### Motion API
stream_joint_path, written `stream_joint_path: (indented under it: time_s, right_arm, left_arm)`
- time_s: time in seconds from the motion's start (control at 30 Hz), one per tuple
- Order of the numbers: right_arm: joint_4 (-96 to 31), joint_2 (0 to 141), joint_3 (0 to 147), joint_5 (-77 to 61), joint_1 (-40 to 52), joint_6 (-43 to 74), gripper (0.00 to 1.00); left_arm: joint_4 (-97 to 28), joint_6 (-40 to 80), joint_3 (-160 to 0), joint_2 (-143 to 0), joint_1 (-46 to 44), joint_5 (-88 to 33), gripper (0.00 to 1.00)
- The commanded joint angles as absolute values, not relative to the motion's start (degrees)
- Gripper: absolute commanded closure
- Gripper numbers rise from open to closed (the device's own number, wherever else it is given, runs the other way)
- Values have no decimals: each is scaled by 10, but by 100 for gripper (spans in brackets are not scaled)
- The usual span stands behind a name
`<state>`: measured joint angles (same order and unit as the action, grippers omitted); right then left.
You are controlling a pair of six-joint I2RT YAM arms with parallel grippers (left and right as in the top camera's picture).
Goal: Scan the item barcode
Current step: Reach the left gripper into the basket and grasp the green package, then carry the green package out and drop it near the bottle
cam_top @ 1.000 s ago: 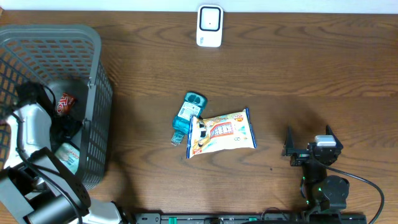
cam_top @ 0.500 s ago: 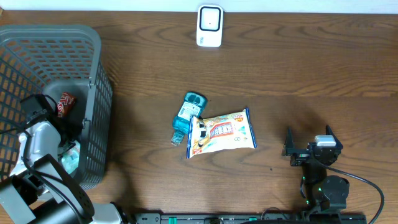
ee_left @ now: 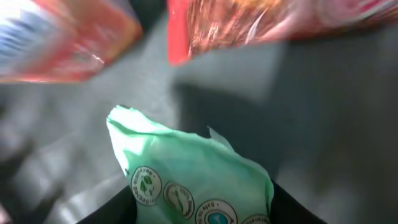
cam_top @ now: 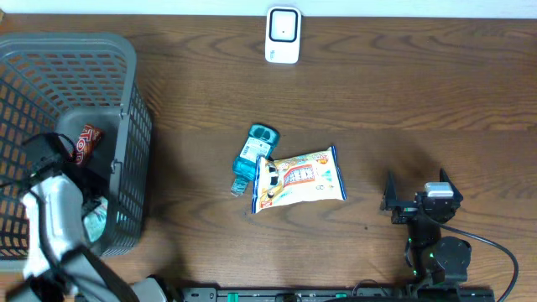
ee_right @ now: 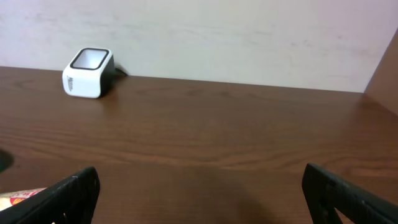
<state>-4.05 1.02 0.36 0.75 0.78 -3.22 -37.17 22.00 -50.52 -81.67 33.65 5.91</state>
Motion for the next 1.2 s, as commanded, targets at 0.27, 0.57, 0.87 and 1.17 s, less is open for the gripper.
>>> stream_joint_path:
  time_s: [0.27, 0.57, 0.87, 1.17]
  right_arm:
    - [-43, 9, 3, 5, 12, -37, 1]
    - [-43, 9, 3, 5, 12, -37, 1]
    - [-43, 9, 3, 5, 12, -37, 1]
    - [-43, 9, 3, 5, 12, -37, 1]
  left_arm:
    - [-310, 291, -607, -514, 338, -173, 51]
    - [-204, 383, -607, -445, 193, -355, 51]
    - [-123, 382, -606, -565, -79, -256, 51]
    - [-20, 370, -606, -771, -248, -166, 52]
